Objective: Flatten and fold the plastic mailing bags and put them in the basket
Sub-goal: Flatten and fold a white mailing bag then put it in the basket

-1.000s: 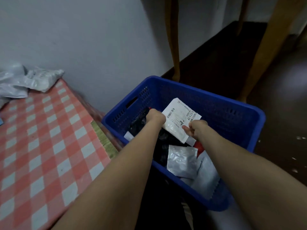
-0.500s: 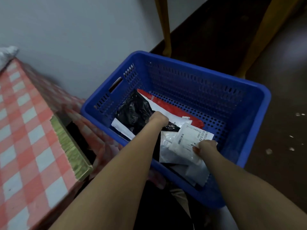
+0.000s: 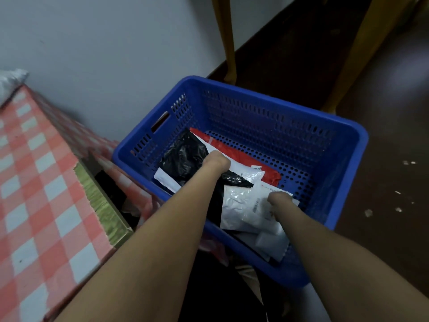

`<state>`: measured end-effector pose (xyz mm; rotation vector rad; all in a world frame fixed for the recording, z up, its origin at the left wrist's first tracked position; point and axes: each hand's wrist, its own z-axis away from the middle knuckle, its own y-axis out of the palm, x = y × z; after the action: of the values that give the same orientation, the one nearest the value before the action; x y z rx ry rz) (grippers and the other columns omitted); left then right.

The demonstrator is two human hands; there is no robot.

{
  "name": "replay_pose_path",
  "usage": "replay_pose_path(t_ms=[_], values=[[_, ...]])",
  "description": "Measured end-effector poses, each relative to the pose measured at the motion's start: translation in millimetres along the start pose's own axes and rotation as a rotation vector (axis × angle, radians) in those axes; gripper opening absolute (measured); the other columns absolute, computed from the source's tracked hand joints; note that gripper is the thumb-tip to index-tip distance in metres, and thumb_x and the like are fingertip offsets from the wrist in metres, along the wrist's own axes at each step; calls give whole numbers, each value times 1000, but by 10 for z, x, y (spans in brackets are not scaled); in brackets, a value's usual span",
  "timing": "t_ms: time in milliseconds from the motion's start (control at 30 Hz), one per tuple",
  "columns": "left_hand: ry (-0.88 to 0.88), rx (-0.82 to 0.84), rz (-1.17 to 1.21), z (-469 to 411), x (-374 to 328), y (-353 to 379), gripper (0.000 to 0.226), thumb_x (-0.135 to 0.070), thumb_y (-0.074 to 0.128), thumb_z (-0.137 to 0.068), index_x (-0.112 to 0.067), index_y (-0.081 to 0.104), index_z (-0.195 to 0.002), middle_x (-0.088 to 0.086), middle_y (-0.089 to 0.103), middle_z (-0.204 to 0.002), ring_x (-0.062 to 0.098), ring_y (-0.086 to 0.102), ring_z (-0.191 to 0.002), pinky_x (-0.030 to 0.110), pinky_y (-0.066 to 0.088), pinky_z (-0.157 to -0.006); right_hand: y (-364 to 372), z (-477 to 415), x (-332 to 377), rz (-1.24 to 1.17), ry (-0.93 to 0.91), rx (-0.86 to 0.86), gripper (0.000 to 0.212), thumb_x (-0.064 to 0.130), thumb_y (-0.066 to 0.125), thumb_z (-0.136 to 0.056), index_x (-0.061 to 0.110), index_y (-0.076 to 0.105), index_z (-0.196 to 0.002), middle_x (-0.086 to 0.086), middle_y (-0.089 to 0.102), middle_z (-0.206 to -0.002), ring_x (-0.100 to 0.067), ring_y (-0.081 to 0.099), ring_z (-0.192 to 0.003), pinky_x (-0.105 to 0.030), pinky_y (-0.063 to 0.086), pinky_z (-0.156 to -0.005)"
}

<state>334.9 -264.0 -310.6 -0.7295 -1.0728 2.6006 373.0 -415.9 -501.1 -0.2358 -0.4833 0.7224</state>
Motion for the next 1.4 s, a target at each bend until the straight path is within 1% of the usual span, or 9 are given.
replay_pose_path(t_ms=[167,300,400,533,600,900,1100,1200,1400], values=[[76,-84,-27,199,-63,-363,38,0,40,-91,7,50,-127,24,54,-128,34,54,-119,43,45,-98,-187,874,617,-176,-88,-146,59,27,60,-85,10,42,-138,-17,45,-138,-34,50,-120,-42,46,-100],[168,-215,-6,488,-87,-824,16,-6,43,-92,-4,57,-86,16,61,-90,28,59,-79,40,51,-71,-174,1678,1156,-123,-317,-111,71,29,62,-87,15,26,-147,-19,25,-149,-39,37,-130,-50,39,-105],[205,-330,56,717,13,-1198,13,-5,47,-90,-3,59,-93,16,62,-97,26,59,-80,33,46,-66,-72,2234,1475,-92,-451,-69,77,34,66,-86,17,24,-148,-18,28,-148,-37,35,-130,-49,37,-106],[204,-435,139,1043,313,-1708,36,-4,47,-91,2,52,-127,20,56,-129,33,54,-118,35,43,-95,150,2927,1770,-69,-620,-38,81,36,67,-85,19,22,-150,-17,28,-150,-36,33,-134,-48,37,-105],[199,-479,170,1230,544,-1971,42,-5,48,-94,3,45,-134,20,50,-137,32,49,-126,33,38,-102,325,3257,1904,-50,-706,-24,82,36,66,-85,19,21,-151,-16,28,-152,-36,31,-136,-45,35,-105],[118,-706,330,1803,1876,-2902,41,-6,51,-90,0,47,-130,17,52,-134,32,53,-120,35,43,-100,1450,4587,2200,35,-946,122,80,39,67,-83,16,26,-148,-18,27,-149,-36,36,-133,-42,36,-108],[56,-767,377,1737,2342,-3215,45,-7,49,-92,-7,44,-136,11,52,-133,27,53,-119,28,41,-90,2029,4881,2421,116,-1039,208,78,40,65,-83,12,30,-146,-17,33,-146,-34,37,-134,-40,35,-109],[19,-820,354,1684,2597,-3461,46,-6,49,-91,-8,45,-137,11,50,-138,26,49,-125,29,38,-98,2381,5090,2601,123,-1099,239,77,42,68,-77,14,38,-142,-14,43,-141,-31,44,-128,-40,39,-107],[-46,-943,337,1656,2993,-3969,37,-15,48,-94,-7,51,-130,14,56,-131,29,52,-120,30,40,-94,2905,5328,2877,105,-1173,362,77,40,67,-79,10,37,-143,-11,43,-142,-30,48,-125,-33,43,-97]])
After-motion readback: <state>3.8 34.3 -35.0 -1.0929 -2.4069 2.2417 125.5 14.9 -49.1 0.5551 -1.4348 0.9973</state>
